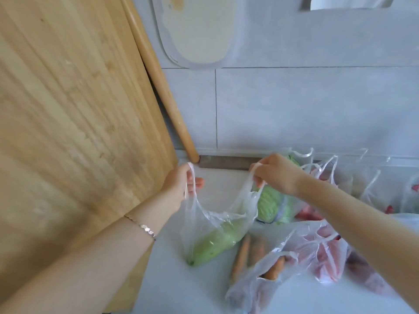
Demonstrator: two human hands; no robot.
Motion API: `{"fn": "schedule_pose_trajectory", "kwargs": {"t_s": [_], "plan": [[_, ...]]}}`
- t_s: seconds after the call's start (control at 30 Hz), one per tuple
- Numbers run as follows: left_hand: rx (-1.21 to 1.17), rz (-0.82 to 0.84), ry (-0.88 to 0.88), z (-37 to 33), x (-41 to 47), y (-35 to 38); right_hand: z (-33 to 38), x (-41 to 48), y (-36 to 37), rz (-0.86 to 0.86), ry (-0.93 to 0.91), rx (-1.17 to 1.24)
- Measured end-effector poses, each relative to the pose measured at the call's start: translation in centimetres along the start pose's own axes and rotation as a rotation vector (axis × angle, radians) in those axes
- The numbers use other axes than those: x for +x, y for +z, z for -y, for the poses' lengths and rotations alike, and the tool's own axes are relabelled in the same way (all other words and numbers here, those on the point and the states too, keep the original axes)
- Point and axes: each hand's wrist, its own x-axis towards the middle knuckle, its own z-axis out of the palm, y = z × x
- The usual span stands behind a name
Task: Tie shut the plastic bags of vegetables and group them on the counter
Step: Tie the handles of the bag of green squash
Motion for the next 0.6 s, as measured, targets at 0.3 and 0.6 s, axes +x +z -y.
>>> {"fn": "schedule_pose_trajectory", "kwargs": {"t_s": [0.3,0.6], "plan": [[-0.302,0.161,0.090,-0.6,0.7,-2.4,-1.5,2.1,1.1,0.204,0.035,0.811],[-0.242,-0.165,0.385,6.7,1.6,-3.1,-7.7,4.2,5.7,-0.003,-0.234,0.657]]}}
